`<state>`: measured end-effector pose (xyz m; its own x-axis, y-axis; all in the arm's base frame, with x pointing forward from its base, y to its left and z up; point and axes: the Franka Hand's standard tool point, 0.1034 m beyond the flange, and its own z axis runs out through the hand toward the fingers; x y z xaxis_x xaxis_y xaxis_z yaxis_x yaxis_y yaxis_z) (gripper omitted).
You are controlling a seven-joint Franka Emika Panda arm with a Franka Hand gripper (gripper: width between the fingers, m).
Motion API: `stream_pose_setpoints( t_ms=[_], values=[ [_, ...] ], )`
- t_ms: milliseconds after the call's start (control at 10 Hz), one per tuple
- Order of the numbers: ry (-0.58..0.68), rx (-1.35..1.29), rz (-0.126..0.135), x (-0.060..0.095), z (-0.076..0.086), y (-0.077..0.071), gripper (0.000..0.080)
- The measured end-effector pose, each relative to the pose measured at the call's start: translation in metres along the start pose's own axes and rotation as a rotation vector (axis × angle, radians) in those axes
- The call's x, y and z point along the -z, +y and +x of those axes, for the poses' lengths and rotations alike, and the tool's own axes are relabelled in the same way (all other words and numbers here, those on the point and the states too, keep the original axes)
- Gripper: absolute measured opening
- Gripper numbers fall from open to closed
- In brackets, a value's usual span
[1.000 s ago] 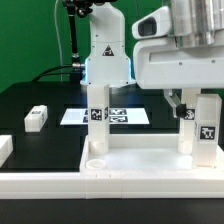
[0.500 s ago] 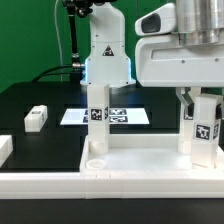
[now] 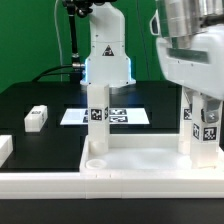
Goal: Assemble desk
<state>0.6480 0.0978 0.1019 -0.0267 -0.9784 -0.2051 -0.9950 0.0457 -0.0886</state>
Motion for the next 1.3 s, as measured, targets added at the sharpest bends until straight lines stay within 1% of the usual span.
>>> stream_pose_setpoints(
  t_ms=[100, 300, 400, 500, 600, 700, 800, 900, 1000, 1100, 1200, 1300],
  values=[
    [0.002, -0.063, 0.008, 0.000, 0.000, 0.000, 0.0294],
    [0.003, -0.069, 0.007, 0.000, 0.000, 0.001, 0.0294],
    [0.016, 0.066, 0.003, -0.001, -0.001, 0.000, 0.0371],
    [0.032, 0.307, -0.004, -0.003, -0.004, -0.003, 0.0371],
    [0.024, 0.482, -0.021, -0.005, -0.006, -0.003, 0.0510],
    [0.016, 0.583, -0.051, -0.002, -0.010, 0.000, 0.0605],
    [0.020, 0.631, -0.045, -0.003, -0.008, -0.002, 0.0605],
    [0.021, 0.701, -0.047, -0.003, -0.008, -0.002, 0.0640],
    [0.025, 0.768, -0.051, -0.003, -0.007, -0.002, 0.0647],
    [0.031, 0.891, -0.058, -0.001, -0.005, -0.002, 0.0647],
    [0.048, 1.177, -0.073, 0.004, -0.004, -0.004, 0.0649],
    [0.052, 1.325, -0.069, 0.011, -0.011, -0.008, 0.0649]
  ],
)
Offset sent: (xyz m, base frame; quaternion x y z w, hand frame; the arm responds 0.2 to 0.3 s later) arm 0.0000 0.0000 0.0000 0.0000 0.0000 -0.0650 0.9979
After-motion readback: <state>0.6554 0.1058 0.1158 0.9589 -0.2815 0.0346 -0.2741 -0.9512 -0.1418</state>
